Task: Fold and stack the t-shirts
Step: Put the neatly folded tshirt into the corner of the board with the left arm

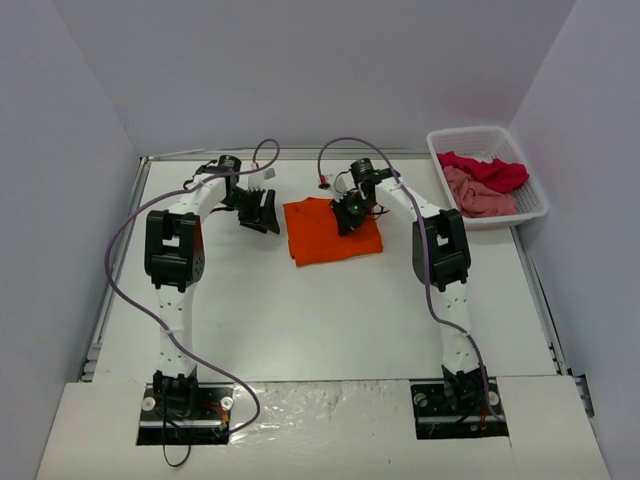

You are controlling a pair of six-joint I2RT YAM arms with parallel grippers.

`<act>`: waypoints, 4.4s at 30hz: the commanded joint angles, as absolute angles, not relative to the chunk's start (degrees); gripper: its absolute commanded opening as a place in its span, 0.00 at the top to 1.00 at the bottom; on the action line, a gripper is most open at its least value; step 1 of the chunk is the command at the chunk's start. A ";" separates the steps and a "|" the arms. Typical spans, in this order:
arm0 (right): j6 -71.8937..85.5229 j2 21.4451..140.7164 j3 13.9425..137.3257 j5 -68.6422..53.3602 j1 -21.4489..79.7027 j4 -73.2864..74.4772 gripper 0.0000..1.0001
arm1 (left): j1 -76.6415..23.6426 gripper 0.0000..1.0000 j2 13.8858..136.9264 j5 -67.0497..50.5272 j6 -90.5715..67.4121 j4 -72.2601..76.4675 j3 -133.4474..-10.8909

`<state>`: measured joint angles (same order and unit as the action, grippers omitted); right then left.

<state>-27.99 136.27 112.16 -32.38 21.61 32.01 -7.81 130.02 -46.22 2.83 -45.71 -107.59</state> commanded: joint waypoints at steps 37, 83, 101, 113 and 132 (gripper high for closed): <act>-40.86 117.51 97.30 -13.11 37.17 27.87 0.55 | -0.26 0.44 117.25 -52.91 -8.53 -32.17 -95.89; -41.40 124.28 88.16 -7.73 43.59 17.93 1.00 | -0.26 0.44 120.15 -51.94 -6.86 -33.40 -96.42; -37.71 117.07 98.17 -7.21 42.45 22.33 1.00 | -5.97 0.44 125.06 -64.07 -40.92 -4.07 -88.77; -37.53 120.32 101.95 -5.19 44.21 22.76 1.00 | -7.12 0.44 123.84 -62.32 -55.54 10.27 -81.39; -37.88 122.43 102.92 -3.78 45.44 23.38 1.00 | -9.31 0.44 120.85 -57.39 -64.85 18.80 -74.36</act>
<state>-37.87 121.97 100.71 -5.15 44.80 21.71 -9.06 124.70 -57.91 -60.71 13.45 -74.91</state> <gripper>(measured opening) 0.040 0.563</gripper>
